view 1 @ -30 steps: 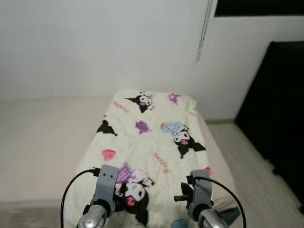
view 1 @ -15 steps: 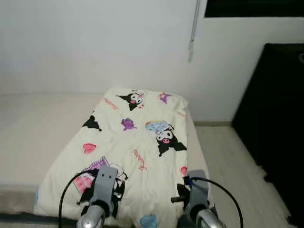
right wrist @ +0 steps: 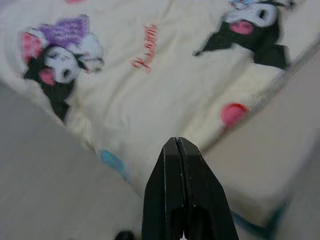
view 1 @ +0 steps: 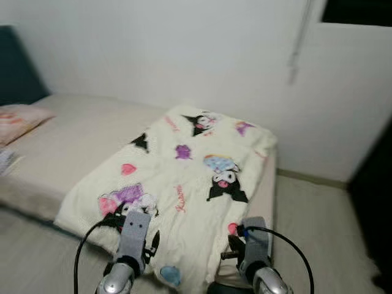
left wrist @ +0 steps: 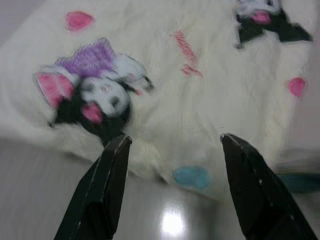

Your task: Clean up the room

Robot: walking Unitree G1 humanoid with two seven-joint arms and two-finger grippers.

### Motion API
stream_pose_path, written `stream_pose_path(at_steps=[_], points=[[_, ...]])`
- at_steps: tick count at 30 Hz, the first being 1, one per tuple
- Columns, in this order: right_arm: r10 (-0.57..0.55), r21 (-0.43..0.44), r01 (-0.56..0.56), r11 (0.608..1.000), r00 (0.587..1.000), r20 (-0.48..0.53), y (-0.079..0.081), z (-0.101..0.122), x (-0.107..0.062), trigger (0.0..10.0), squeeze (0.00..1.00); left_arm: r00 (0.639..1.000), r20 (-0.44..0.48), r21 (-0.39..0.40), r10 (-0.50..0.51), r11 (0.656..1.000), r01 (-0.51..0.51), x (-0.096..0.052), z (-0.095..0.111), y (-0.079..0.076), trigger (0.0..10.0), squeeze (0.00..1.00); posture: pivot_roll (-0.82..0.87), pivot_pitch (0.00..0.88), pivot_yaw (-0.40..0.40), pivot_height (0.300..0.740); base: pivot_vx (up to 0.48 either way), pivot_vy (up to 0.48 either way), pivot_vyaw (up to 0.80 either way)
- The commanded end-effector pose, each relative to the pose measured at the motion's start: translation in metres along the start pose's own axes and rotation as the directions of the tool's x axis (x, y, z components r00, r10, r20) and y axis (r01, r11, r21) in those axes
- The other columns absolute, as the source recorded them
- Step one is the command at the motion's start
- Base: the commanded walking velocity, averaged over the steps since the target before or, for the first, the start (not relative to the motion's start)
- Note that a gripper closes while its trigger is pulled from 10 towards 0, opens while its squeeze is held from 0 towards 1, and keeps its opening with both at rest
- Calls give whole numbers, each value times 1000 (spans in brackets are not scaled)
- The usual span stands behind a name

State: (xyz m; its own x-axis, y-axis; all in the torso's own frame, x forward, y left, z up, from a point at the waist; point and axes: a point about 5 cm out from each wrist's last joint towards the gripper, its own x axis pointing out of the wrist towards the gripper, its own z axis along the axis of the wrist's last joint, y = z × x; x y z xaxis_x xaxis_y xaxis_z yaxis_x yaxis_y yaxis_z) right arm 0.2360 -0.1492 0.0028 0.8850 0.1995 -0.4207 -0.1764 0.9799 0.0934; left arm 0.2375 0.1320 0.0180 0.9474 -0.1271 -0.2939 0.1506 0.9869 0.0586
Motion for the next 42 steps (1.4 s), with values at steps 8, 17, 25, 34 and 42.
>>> stream_pose_path(at_steps=[8, 17, 25, 34, 42], points=[[10, 10, -10, 1000, 1000, 5, 3, 2, 1, 10000, 0, 1000, 3, 9, 3, 1000, -3, 1, 3, 2, 10000, 0, 8, 44, 11, 740, 0, -480, 800], [22, 3, -22, 1000, 1000, 5, 3, 4, 2, 10000, 0, 1000, 1, 5, 8, 1000, -8, 1, 2, 2, 10000, 0, 7, 37, 5, 740, 0, -480, 800], [30, 2, -30, 1000, 1000, 3, 4, 5, 2, 10000, 0, 1000, 0, 3, 9, 1000, -9, 1, 2, 2, 10000, 0, 6, 44, 2, 740, 0, -480, 800], [56, 10, -56, 998, 998, -3, 6, 5, 2, 10000, 0, 1000, -2, -2, 17, 1000, -17, 1, 2, 3, 10000, 0, 4, 46, 1, 740, 0, -480, 533], [66, 15, -66, 998, 998, -8, 7, 4, 3, 10000, 0, 1000, -4, -5, 24, 1000, -24, 2, 2, 3, 10000, 0, 4, 50, -6, 740, 0, -480, 0]])
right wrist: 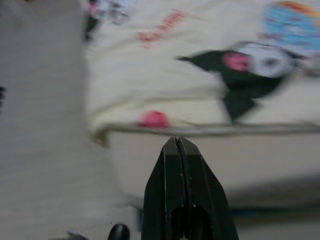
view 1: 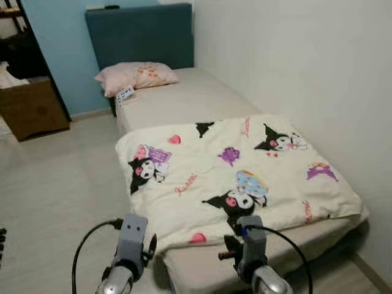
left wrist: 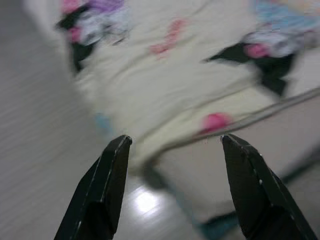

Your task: Clean up the room

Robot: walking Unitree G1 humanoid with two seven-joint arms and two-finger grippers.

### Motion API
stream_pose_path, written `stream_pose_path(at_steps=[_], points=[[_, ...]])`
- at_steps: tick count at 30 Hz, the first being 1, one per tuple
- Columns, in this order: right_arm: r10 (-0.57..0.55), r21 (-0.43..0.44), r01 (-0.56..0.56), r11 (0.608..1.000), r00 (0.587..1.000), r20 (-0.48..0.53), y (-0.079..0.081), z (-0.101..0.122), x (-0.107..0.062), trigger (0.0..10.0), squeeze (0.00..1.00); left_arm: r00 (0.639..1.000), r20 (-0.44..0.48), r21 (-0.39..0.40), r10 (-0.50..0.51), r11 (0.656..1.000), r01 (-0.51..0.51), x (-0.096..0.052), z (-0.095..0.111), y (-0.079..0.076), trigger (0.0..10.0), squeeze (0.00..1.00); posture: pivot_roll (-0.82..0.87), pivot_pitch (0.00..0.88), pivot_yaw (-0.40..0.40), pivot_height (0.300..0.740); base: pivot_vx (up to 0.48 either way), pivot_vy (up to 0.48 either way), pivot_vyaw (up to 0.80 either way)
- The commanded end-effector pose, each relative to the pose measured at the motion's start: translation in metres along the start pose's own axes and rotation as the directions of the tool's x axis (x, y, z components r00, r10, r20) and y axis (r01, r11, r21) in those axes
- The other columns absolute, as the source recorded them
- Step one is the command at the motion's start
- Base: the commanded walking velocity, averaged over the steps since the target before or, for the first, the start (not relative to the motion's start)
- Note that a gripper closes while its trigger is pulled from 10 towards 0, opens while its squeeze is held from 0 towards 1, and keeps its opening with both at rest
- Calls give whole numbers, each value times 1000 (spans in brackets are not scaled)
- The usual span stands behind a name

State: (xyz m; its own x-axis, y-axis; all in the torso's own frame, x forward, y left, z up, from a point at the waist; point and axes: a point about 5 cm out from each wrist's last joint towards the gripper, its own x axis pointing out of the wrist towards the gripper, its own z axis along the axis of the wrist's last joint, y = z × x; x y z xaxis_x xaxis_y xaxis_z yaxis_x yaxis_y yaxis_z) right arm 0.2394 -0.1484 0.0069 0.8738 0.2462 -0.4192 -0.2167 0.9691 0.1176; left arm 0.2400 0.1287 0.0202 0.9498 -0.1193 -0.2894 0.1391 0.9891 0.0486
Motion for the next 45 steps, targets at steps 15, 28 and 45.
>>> stream_pose_path(at_steps=[15, 28, 45], points=[[67, -30, -67, 997, 998, -7, 11, 4, 5, 10000, 0, 1000, -5, 3, 28, 1000, -28, 1, 0, 7, 10000, 0, -2, 51, -5, 740, 0, -480, 565], [179, -41, -178, 983, 984, 24, 27, 10, 5, 10000, 0, 994, 20, -66, 107, 992, -105, 1, 4, 21, 10000, 0, -2, 50, -3, 740, 0, -21, 123], [106, -73, -103, 992, 993, 42, 17, 11, 7, 10000, 0, 993, 70, -32, 99, 995, -97, -2, 9, 21, 10000, 0, 1, 38, 8, 740, 0, 169, 0]])
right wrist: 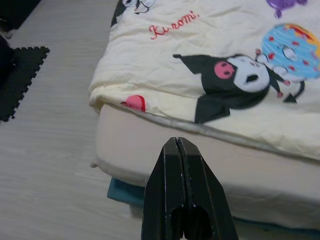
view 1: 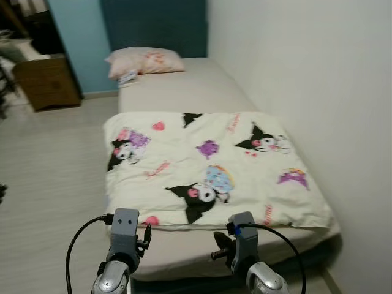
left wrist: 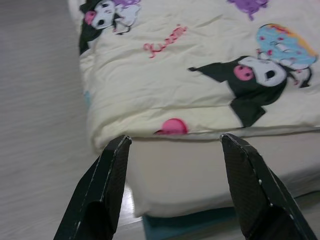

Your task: Clean up the room

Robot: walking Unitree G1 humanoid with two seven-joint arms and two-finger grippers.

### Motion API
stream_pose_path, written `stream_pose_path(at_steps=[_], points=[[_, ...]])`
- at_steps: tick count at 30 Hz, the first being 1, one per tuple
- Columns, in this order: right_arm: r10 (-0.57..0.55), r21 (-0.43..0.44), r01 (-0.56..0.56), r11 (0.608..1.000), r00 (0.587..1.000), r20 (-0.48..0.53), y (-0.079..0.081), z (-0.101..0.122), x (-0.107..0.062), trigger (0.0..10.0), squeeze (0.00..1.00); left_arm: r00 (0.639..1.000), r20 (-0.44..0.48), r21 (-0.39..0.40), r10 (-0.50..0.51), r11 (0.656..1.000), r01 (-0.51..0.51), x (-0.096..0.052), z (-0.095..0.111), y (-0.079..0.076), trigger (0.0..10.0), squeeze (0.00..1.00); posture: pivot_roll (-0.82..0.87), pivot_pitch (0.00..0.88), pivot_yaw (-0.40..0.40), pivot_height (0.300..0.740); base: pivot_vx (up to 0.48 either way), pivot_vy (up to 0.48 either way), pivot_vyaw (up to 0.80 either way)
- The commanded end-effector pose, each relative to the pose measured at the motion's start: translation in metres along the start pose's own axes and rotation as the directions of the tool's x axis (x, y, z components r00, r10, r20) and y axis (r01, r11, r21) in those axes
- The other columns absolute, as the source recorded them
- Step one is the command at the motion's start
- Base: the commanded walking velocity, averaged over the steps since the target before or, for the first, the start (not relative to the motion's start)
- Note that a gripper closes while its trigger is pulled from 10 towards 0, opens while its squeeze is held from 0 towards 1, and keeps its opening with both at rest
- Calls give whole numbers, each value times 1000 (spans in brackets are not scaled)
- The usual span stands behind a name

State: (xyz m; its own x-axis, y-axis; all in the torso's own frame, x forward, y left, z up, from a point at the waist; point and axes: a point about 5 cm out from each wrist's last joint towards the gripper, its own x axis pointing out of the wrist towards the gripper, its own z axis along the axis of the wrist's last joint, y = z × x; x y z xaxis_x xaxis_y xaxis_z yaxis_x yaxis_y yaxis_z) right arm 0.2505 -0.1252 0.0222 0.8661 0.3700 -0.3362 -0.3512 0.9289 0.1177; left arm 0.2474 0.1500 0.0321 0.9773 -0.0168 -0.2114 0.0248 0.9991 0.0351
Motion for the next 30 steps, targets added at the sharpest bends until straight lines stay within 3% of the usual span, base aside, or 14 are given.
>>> stream_pose_path(at_steps=[1, 11, 30], points=[[-31, -20, 31, 999, 999, -29, -5, -8, -3, 10000, 0, 1000, -4, 12, -9, 1000, 9, -3, -3, -2, 10000, 0, 0, 36, 9, 740, 0, 0, 0], [-29, -46, 29, 999, 1000, -7, -8, -4, -1, 10000, 0, 1000, 3, 13, 8, 1000, -8, -1, -2, -2, 10000, 0, -1, 28, 10, 740, 0, 0, 0], [-48, -40, 49, 998, 999, 7, -15, 1, 3, 10000, 0, 999, -5, 35, 32, 999, -32, 5, 1, 1, 10000, 0, -1, 35, 24, 740, 0, 0, 800]])
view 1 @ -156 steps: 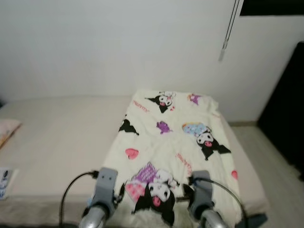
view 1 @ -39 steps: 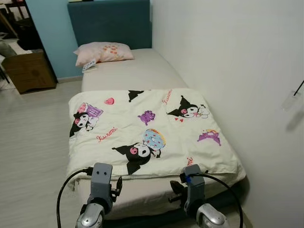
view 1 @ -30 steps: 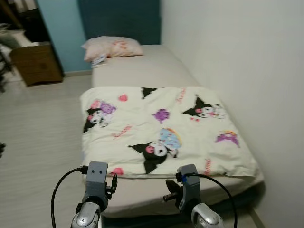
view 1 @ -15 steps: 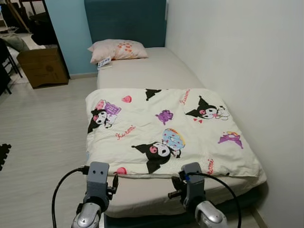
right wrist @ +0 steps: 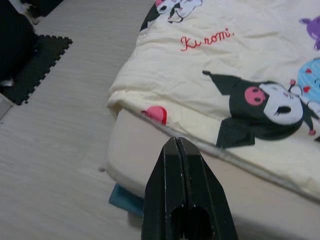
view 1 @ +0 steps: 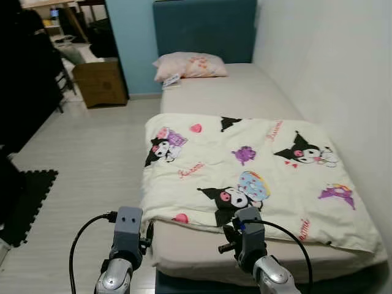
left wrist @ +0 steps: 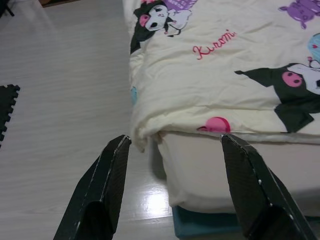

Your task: Clean up the room

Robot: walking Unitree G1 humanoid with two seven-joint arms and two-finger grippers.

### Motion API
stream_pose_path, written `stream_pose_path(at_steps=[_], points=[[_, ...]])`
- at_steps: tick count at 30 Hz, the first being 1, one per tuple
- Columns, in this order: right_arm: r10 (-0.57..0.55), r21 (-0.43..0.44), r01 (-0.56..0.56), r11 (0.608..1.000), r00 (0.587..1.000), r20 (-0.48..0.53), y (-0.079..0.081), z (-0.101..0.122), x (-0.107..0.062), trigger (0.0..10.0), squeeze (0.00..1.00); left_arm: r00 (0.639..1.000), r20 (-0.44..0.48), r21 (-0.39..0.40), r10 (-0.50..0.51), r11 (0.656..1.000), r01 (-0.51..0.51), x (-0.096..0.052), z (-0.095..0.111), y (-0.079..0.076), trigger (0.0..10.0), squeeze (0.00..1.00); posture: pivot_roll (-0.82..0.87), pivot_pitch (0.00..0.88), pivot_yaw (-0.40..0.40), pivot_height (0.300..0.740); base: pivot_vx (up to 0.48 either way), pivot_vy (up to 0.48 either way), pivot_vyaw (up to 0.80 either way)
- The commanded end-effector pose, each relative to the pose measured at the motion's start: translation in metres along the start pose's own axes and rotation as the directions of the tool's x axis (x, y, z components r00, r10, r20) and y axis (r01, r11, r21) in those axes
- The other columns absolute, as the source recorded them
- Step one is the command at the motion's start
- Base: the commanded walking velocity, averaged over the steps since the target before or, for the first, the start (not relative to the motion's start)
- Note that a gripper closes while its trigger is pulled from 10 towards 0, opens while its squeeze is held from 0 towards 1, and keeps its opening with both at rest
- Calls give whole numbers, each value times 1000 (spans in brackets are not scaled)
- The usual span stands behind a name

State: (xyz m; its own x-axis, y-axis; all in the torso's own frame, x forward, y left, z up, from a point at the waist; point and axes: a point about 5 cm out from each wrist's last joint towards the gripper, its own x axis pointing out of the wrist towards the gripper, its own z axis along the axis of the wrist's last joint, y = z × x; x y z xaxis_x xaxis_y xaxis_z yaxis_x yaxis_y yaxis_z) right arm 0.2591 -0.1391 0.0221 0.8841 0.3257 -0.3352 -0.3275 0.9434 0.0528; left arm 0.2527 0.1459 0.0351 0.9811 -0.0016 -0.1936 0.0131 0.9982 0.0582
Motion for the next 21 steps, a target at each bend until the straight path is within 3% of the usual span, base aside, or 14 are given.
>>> stream_pose_path(at_steps=[1, 14, 21], points=[[-13, 20, 13, 1000, 1000, 16, 0, -1, 0, 10000, 0, 1000, -22, 20, 16, 1000, -16, 1, -3, 4, 10000, 0, -1, 35, 26, 740, 0, 0, 413], [-53, 44, 52, 998, 999, 11, -5, -1, 1, 10000, 0, 999, -29, 40, 19, 999, -18, 7, 1, 4, 10000, 0, -4, 39, 30, 740, 0, 0, 32], [-53, 46, 52, 998, 999, 11, -6, -1, 1, 10000, 0, 996, -39, 31, 77, 997, -75, 10, 2, 9, 10000, 0, -5, 40, 27, 740, 0, -473, 0]])
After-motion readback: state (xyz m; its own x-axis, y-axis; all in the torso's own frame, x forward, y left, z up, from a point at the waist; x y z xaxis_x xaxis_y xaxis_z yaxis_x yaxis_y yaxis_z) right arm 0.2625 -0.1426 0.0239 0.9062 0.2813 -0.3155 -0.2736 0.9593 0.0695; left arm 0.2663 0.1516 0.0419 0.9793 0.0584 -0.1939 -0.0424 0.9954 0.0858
